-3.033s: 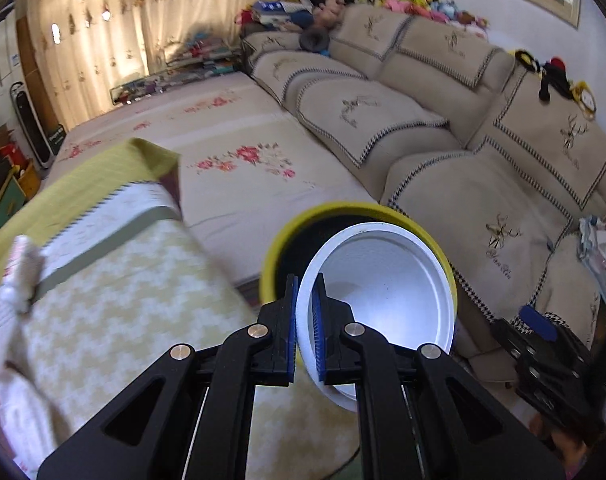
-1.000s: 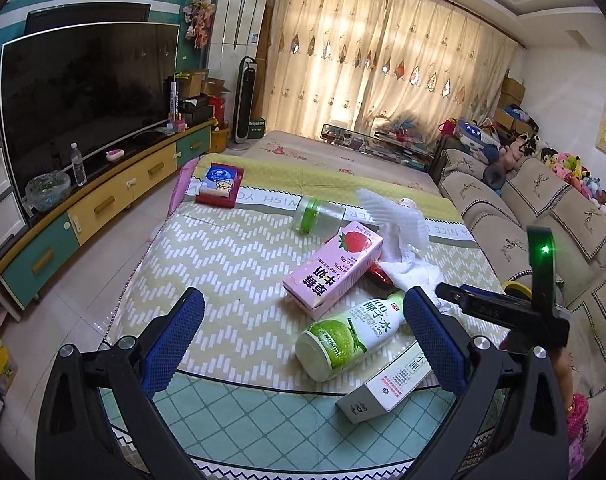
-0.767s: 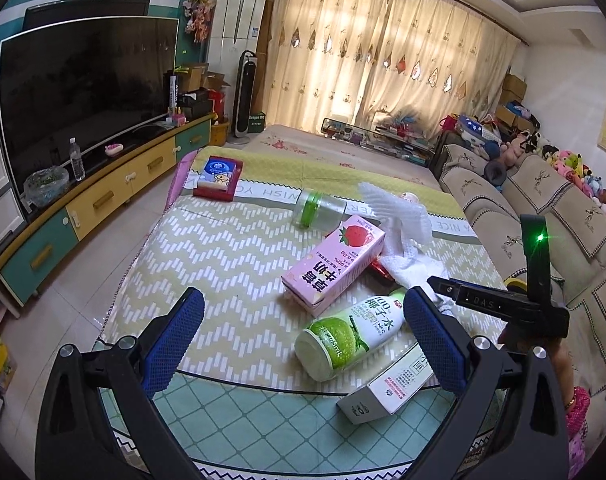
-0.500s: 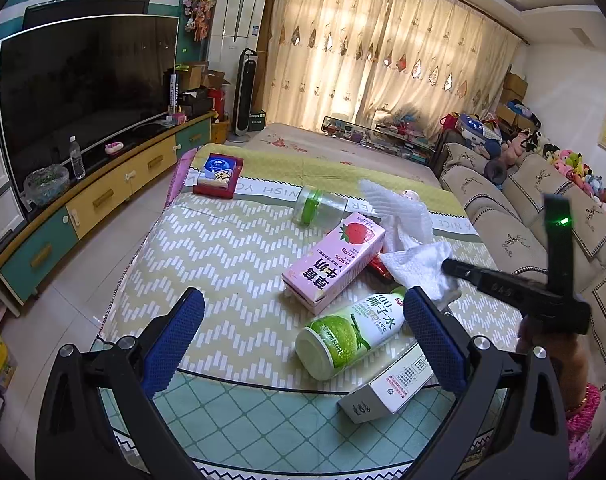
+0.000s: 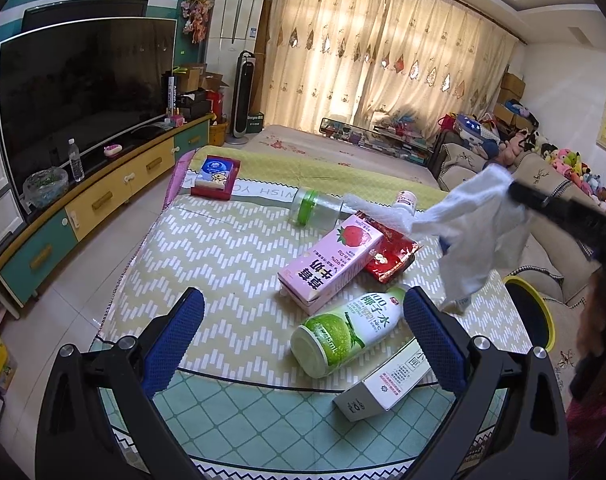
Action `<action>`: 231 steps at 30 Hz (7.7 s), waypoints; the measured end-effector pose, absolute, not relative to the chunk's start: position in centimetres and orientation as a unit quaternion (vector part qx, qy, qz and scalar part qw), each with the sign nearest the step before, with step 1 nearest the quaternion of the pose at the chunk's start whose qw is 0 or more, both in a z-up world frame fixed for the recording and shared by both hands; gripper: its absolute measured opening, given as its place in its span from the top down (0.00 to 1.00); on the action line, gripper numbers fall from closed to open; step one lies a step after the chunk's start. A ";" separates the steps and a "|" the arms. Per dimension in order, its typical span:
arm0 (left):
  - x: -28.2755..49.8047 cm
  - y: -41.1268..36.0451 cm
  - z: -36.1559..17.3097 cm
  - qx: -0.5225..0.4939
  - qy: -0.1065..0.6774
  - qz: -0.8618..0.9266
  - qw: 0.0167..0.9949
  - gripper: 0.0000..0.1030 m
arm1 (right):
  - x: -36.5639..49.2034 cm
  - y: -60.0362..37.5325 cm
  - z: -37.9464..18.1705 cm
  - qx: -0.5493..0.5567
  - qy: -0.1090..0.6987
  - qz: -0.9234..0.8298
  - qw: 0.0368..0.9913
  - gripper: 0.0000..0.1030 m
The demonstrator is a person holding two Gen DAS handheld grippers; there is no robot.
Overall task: Collect trash
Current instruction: 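Lift the tissue with the right gripper toward the left gripper, then grasp the blue-topped wrapper from the tissue with the left gripper while the right gripper holds the tissue, then drop the tissue into the bin with the right gripper while the left gripper holds the wrapper, then carry the wrapper over the bin and open the left gripper, then move the right gripper to the white box and grasp it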
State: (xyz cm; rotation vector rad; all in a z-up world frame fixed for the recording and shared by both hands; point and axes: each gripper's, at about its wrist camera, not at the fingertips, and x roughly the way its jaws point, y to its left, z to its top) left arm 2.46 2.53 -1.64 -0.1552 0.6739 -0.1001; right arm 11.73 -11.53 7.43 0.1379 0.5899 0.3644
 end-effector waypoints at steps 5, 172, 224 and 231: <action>2.4 2.1 -1.6 -0.073 0.330 -0.051 0.940 0.05 | 11.3 -11.8 9.8 0.065 0.268 0.186 0.943 0.96; 16.8 -52.7 -13.6 0.089 0.497 -0.398 0.766 0.30 | -13.7 -49.7 -10.1 0.283 0.324 -0.277 0.859 0.60; -0.5 6.6 0.8 -0.118 0.277 -0.062 0.952 0.05 | 3.0 0.3 -2.9 -0.089 0.308 0.218 0.922 0.38; -0.1 6.9 0.1 -0.126 0.280 -0.058 0.950 0.05 | 3.2 1.3 -4.7 -0.134 0.297 0.164 0.931 0.38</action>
